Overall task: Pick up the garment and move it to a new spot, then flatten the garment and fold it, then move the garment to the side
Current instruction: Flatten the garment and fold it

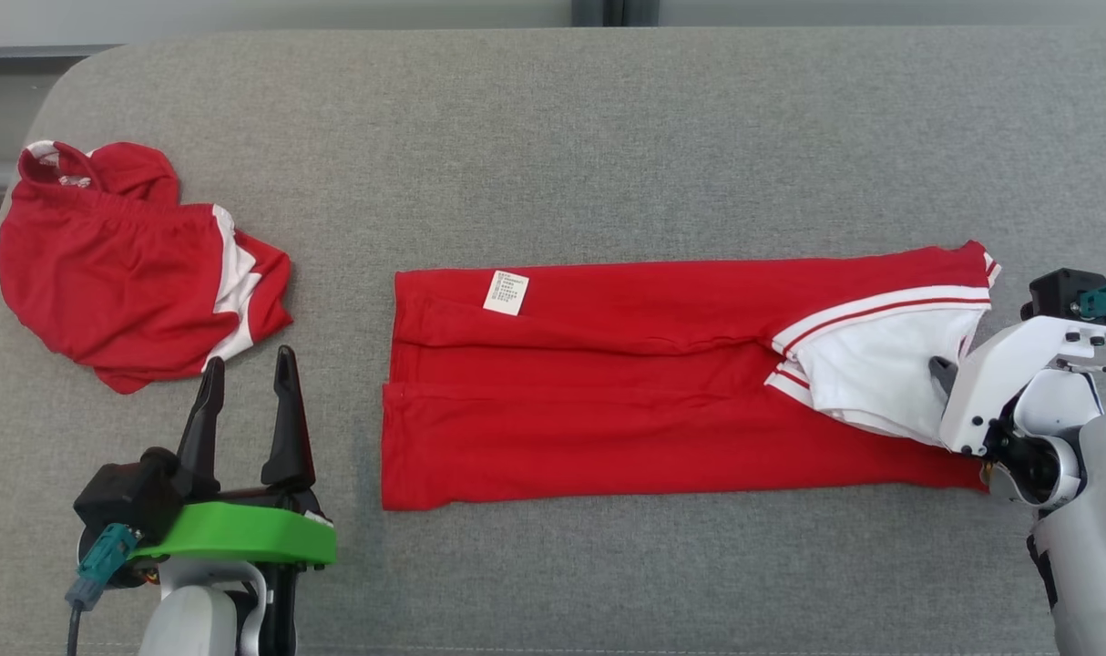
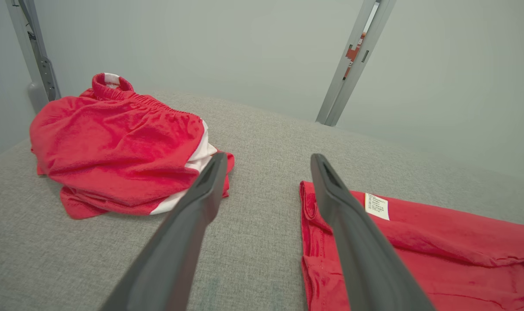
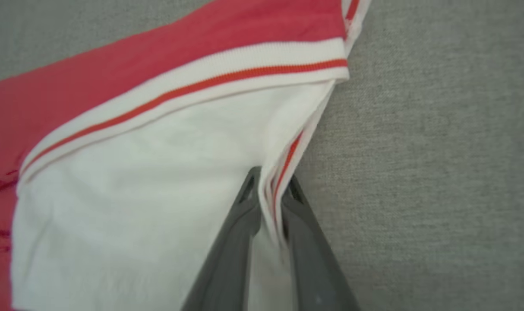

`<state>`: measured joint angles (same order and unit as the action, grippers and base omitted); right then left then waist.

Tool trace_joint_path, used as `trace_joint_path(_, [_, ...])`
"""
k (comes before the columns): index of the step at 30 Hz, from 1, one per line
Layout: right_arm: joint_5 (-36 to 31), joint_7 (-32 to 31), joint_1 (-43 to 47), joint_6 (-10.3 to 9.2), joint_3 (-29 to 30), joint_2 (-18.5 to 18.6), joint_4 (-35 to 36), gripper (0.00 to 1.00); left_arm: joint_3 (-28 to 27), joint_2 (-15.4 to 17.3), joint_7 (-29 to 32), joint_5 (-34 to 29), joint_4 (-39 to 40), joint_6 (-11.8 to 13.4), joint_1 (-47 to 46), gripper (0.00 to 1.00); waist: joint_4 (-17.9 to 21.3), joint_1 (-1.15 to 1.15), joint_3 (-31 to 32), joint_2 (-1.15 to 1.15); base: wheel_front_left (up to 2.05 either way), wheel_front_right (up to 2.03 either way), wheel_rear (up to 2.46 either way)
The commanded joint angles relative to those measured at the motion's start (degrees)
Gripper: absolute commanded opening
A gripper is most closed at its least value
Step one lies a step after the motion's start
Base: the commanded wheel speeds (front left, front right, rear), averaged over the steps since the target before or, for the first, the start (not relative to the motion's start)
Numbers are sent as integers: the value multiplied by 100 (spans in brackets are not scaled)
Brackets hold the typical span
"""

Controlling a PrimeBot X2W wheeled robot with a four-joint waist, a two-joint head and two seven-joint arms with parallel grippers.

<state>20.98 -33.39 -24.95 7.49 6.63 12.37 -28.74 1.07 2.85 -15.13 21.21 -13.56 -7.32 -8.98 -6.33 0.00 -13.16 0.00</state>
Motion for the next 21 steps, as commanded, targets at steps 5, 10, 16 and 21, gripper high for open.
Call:
trace_joint_path(5, [-271,165,16,-5,254,217,42,0,-24,11,-1,-39,-22,-26,27,100,139,0,106,0,0,0,0])
trace_joint_path(10, [-613,214,61,-4,724,445,280,0,1,11,-1,-65,-21,-22,57,100,277,0,164,0,0,0,0])
trace_joint_path(16, [-1218,23,248,-3,1311,725,690,0,82,14,-1,-62,-53,-22,97,100,364,0,257,0,0,0,0])
trace_joint_path(21, [-1402,-210,519,-3,1221,602,1275,0,122,13,-1,-25,-83,-22,185,100,407,0,385,0,0,0,0])
